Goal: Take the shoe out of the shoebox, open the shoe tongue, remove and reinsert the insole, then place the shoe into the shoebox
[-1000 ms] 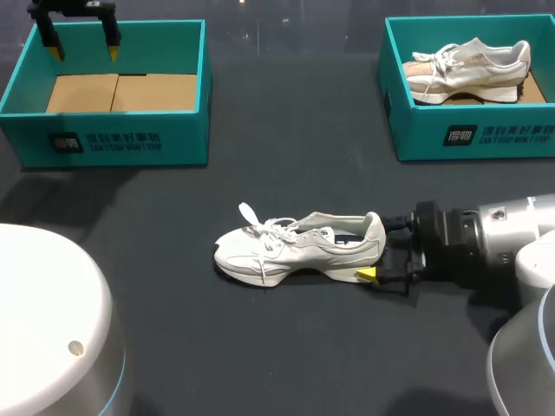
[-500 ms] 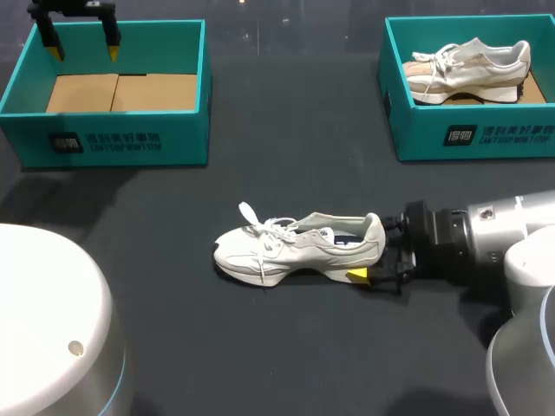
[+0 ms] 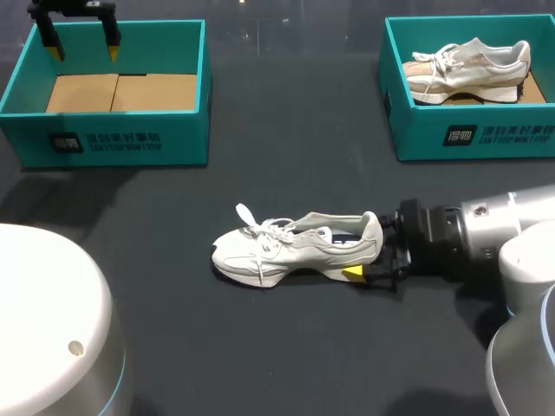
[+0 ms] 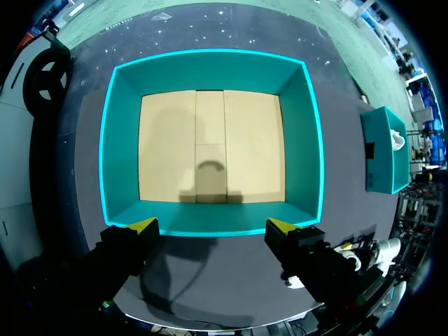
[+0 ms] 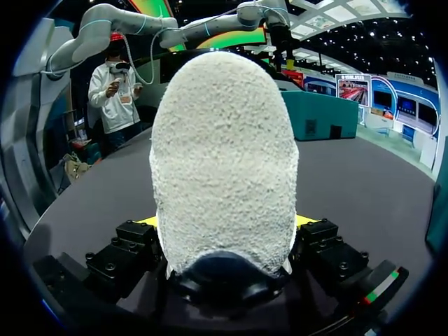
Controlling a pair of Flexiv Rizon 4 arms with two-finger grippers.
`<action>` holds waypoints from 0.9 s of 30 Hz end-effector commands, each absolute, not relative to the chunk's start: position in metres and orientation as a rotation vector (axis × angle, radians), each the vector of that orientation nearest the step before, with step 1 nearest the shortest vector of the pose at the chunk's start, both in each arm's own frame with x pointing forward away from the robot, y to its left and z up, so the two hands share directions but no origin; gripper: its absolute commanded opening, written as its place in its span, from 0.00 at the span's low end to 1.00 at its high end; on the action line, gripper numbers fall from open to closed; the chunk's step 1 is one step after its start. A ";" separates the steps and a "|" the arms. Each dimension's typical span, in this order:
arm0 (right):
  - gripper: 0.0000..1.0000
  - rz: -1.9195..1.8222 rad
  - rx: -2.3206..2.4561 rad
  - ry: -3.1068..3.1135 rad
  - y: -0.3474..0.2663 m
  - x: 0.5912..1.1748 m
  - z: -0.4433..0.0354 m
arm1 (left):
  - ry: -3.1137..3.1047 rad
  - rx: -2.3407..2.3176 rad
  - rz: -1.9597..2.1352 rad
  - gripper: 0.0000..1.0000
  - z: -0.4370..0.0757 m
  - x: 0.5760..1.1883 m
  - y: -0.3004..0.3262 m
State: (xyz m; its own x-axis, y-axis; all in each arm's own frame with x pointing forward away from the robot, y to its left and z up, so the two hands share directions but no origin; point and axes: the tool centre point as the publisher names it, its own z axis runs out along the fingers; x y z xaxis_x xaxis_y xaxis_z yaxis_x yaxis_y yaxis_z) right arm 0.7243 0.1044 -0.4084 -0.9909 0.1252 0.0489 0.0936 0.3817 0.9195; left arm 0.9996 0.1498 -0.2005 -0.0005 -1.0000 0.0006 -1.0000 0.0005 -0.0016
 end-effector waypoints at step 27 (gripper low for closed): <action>0.00 1.721 0.168 2.630 0.106 0.731 -0.408 | 2.221 -2.221 -0.001 1.00 -0.200 1.000 0.150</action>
State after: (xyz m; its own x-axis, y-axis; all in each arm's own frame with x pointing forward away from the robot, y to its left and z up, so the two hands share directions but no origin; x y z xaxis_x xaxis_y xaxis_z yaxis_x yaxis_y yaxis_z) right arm 0.7312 0.1047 -0.4084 -0.9945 0.0832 0.0628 0.0906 0.3913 0.9158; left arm 0.9996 0.1498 -0.2005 -0.0005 -1.0000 0.0006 -1.0000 0.0005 -0.0016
